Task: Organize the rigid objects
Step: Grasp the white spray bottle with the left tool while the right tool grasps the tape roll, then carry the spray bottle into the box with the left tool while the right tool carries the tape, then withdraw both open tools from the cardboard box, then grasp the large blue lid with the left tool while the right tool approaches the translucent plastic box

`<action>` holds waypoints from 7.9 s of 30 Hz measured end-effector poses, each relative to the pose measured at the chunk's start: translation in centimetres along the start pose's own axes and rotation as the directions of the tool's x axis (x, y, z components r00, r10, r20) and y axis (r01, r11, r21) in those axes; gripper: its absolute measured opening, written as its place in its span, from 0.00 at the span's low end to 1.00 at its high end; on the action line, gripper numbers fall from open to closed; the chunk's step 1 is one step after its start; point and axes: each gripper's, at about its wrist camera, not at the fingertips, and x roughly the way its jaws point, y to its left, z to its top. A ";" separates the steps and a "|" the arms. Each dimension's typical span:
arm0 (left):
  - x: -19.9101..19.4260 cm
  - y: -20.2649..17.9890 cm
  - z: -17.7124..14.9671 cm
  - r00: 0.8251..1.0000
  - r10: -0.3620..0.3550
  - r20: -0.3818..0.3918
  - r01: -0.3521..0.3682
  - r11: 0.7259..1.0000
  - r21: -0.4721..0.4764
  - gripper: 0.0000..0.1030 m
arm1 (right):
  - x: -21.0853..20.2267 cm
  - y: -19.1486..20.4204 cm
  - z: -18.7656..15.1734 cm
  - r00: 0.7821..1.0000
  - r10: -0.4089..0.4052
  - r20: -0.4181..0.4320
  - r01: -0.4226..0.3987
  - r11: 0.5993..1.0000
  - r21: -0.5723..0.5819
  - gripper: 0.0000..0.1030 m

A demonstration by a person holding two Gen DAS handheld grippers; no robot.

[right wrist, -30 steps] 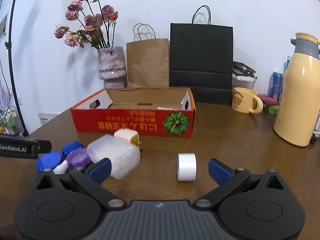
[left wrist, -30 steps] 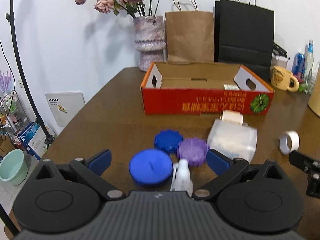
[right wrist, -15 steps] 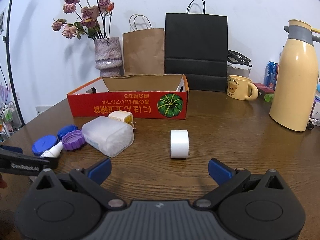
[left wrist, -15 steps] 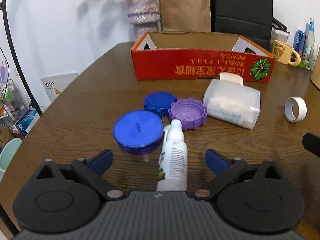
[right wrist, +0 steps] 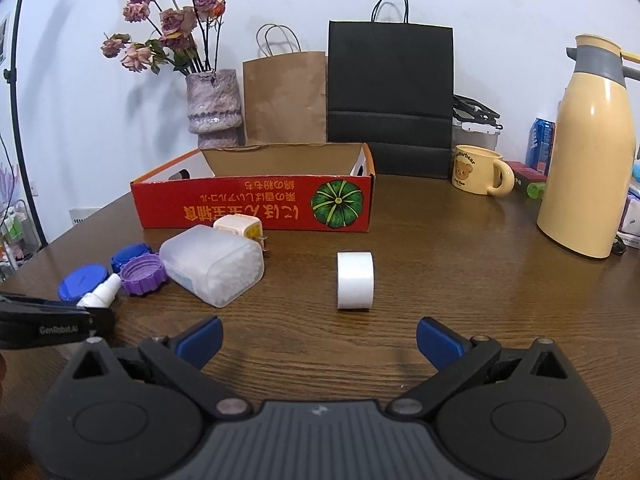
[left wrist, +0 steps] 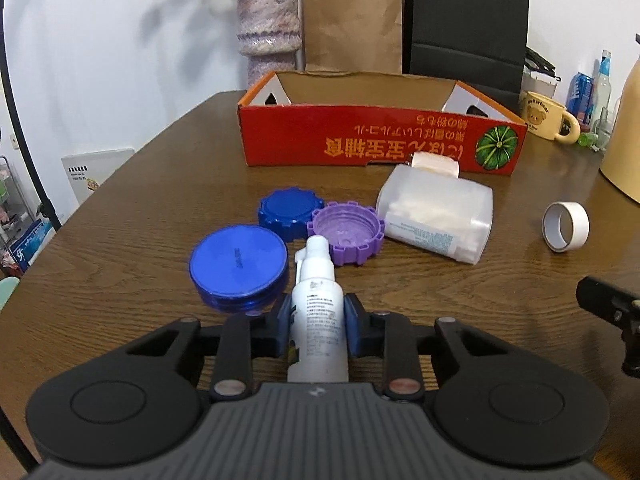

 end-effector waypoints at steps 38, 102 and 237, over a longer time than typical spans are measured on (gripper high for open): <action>-0.7 0.0 4.5 0.994 -0.023 0.111 0.027 0.999 -0.028 0.27 | 6.3 -2.6 3.5 0.999 0.022 0.026 -0.023 0.999 0.022 0.23; 11.3 0.1 20.4 0.974 -0.004 0.226 0.019 0.998 -0.065 0.28 | 19.5 4.3 17.4 0.980 0.132 0.147 -0.121 0.989 -0.085 0.23; -0.5 6.7 2.0 0.996 0.075 0.045 -0.075 0.997 0.003 1.00 | 3.6 1.7 1.5 0.998 -0.009 0.067 0.010 1.000 -0.009 1.00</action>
